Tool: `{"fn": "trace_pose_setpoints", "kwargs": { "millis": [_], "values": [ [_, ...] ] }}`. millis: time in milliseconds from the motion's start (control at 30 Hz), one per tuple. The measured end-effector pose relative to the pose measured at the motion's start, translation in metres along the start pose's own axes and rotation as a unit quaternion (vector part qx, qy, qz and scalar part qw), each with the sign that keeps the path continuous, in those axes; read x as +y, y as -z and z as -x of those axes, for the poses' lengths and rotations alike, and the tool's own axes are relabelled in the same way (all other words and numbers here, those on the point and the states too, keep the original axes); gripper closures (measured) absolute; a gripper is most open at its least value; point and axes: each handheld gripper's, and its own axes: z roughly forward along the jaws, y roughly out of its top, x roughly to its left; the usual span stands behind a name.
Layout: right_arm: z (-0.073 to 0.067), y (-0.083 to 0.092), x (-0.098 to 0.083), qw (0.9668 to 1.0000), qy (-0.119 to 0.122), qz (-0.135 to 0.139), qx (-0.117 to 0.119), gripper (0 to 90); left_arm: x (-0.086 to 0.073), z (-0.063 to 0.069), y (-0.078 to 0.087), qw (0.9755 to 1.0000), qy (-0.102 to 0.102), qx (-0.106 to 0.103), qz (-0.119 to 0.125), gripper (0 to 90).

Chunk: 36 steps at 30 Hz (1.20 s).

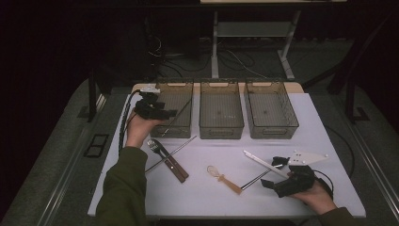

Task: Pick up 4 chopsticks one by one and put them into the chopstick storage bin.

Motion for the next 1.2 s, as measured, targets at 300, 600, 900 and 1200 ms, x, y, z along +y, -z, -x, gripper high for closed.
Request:
{"fn": "trace_pose_setpoints", "kwargs": {
  "millis": [300,600,900,1200],
  "values": [
    [0.0,0.0,0.0,1.0,-0.001,0.0,-0.002,0.5,-0.006,0.012,0.021,0.9996,-0.023,0.0,0.016,23.5],
    [0.0,0.0,0.0,1.0,-0.002,0.0,-0.002,0.4,-0.023,0.024,0.037,0.9994,-0.03,0.004,0.019,16.9],
    [0.0,0.0,-0.001,1.0,-0.001,0.0,-0.004,0.5,-0.047,0.034,0.048,0.9989,-0.039,0.004,0.026,11.8],
    [0.001,0.0,-0.001,1.0,-0.002,0.0,-0.004,0.5,-0.071,0.043,0.059,0.9989,-0.036,0.006,0.03,2.3]
  ]
}}
